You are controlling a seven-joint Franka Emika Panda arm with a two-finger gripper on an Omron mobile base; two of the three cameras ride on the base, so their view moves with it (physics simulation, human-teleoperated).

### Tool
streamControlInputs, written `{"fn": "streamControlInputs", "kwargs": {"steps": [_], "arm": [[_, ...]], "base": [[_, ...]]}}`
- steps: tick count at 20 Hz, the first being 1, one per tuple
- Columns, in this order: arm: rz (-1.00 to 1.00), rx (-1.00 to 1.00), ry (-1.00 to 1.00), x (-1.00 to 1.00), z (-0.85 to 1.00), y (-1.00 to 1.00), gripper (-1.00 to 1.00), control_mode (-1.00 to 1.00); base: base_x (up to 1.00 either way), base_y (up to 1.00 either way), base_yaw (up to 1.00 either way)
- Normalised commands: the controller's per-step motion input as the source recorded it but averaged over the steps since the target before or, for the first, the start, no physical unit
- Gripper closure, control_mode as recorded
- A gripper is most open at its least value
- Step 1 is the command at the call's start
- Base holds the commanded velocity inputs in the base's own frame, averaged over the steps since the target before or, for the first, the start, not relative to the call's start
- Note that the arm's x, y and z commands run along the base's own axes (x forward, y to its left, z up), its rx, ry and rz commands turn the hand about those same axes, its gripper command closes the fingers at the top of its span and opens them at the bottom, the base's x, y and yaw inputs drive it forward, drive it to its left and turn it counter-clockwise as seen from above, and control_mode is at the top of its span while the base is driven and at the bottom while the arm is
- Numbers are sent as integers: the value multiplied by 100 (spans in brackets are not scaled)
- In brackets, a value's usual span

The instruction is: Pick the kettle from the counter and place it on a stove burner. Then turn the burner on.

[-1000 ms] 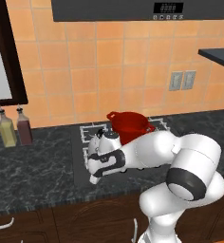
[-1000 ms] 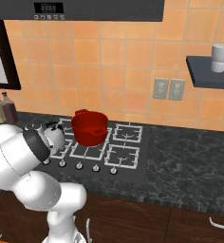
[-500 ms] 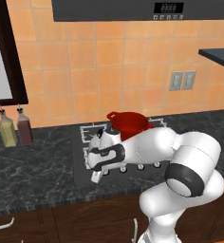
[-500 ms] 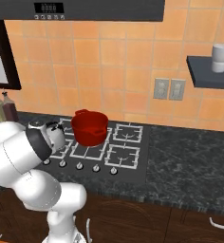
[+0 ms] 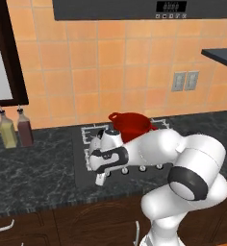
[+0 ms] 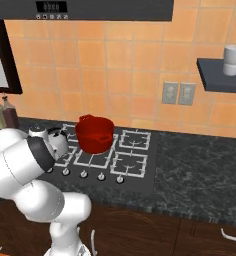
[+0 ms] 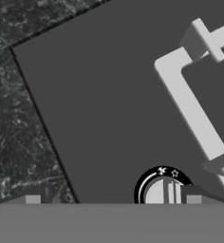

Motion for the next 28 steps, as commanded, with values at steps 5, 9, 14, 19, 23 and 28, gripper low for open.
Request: {"fn": "streamControlInputs", "kwargs": {"steps": [5,9,14,19,23,28], "arm": [[-5,-5,-20,0,100,2,-100,-100],[-1,-4,-20,-6,88,8,-100,-100],[0,-2,-27,-12,90,0,-100,-100],[-6,-1,-22,5,68,-11,-100,-100],[-8,0,-19,17,68,-30,-100,-100],[-7,1,-13,13,73,-25,-100,-100]], "base": [[0,0,0],[0,0,0],[0,0,0],[0,0,0],[0,0,0],[0,0,0]]}}
